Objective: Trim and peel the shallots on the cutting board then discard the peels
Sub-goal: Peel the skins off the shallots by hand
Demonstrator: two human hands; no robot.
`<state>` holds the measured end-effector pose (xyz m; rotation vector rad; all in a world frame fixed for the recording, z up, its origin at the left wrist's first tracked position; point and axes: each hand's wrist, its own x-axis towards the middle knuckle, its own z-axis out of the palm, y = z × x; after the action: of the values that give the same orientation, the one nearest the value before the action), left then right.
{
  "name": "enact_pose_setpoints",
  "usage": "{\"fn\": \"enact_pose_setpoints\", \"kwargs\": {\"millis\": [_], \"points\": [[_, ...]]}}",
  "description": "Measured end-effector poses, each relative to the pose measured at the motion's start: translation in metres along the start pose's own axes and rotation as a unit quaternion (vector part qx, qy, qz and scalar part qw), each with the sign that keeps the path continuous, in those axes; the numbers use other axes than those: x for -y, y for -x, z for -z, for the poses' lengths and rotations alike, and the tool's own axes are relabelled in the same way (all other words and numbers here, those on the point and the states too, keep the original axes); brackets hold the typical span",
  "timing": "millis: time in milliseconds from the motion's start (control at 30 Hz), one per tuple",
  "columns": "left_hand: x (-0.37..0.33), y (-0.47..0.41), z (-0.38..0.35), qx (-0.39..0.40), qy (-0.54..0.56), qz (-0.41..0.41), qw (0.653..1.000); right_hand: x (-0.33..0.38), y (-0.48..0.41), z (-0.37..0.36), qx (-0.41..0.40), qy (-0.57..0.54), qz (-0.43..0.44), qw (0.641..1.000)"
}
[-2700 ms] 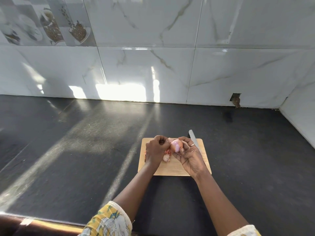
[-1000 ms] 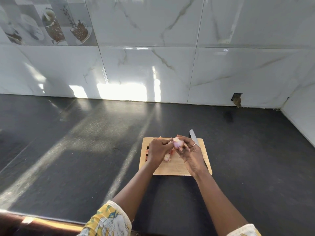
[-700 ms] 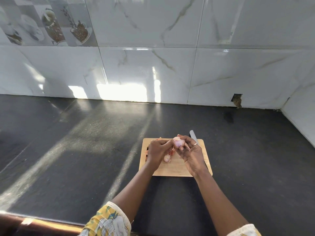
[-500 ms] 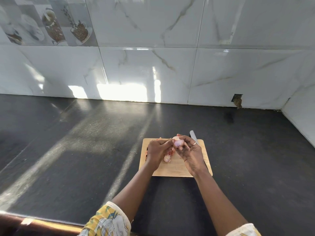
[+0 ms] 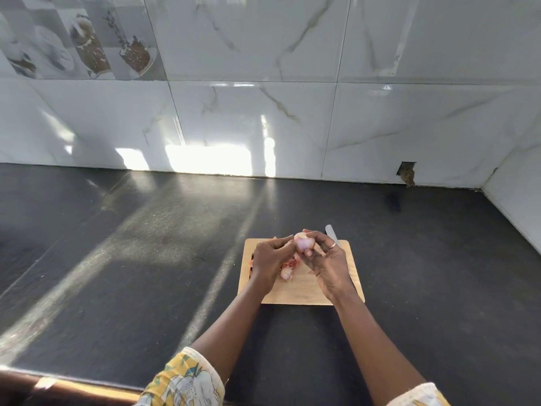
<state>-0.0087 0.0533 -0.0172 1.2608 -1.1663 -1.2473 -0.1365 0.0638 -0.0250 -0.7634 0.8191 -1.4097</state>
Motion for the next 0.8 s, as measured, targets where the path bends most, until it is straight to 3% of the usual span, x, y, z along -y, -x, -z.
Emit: {"fn": "enact_pose_setpoints", "kwargs": {"millis": [133,533,800], "points": [[0.002,0.0009,-0.0008,0.015,0.034,0.022,0.999,-0.0024,-0.0035,0.0023,-0.011,0.01,-0.007,1.0],[0.0024,-0.001,-0.004,-0.019,-0.048,0.005,0.999,-0.0031,-0.0056,0.0075,-0.037,-0.018,-0.033,0.999],[0.0005,-0.0001,-0.0059,0.003,0.017,0.021,1.0,0.001,-0.0051,0.008,-0.032,-0.025,-0.027,0.999]]}}
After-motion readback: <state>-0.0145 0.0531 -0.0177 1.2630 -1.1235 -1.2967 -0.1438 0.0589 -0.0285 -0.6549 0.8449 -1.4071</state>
